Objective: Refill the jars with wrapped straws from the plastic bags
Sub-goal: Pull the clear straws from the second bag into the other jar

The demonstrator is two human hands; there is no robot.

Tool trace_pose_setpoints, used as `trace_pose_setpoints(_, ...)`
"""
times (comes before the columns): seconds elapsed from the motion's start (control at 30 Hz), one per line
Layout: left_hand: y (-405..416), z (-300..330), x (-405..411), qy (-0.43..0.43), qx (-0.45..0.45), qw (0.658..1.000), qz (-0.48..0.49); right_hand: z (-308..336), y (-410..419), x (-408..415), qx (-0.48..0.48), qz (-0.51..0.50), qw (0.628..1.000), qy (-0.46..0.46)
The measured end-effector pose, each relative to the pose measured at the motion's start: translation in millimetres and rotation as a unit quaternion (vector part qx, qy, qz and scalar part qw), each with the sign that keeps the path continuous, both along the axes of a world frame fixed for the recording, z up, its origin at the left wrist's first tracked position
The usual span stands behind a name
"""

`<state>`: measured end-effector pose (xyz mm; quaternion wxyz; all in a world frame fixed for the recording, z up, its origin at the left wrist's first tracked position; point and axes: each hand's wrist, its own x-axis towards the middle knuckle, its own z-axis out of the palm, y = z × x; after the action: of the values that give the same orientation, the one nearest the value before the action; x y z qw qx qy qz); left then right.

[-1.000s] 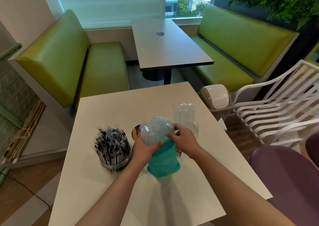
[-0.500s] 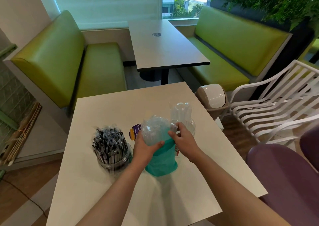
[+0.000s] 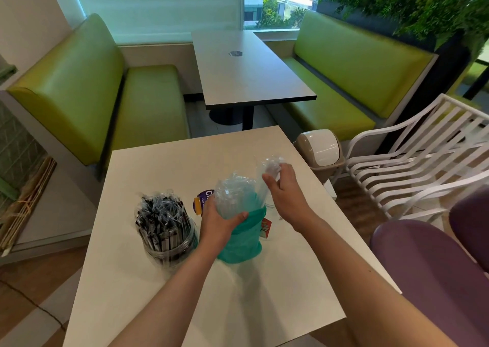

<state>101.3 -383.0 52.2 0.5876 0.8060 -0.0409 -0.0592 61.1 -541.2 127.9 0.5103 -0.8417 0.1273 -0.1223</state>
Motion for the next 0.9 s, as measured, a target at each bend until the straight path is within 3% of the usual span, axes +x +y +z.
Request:
trace_pose_setpoints(0.13,0.5,0.4,1.3,0.005,0.011,1.0,-0.005,8.0,-1.0,-2.1,0.033,0.008,0.999,-0.011)
trace_pose_setpoints(0.33,1.8,1.1,3.1,0.014,0.01,1.0,-0.008,48.6,-18.7,7.5,0.048,-0.086,0.984,-0.148)
trace_pose_setpoints(0.5,-0.1,0.2,3.8,0.017,0.011,1.0,-0.008,66.4,-34.6,13.2,0.035,-0.154,0.97,-0.185)
trace_pose_setpoints(0.67,-1.1,-0.9,4.9,0.02,0.016,1.0,-0.007,47.5,-37.0,14.5,-0.022,-0.177,0.975,-0.132)
trace_pose_setpoints(0.9,-2.2,-0.9,3.6,0.032,0.024,0.999,-0.009,-7.8,-36.8,18.0,-0.08,-0.124,0.988,0.037)
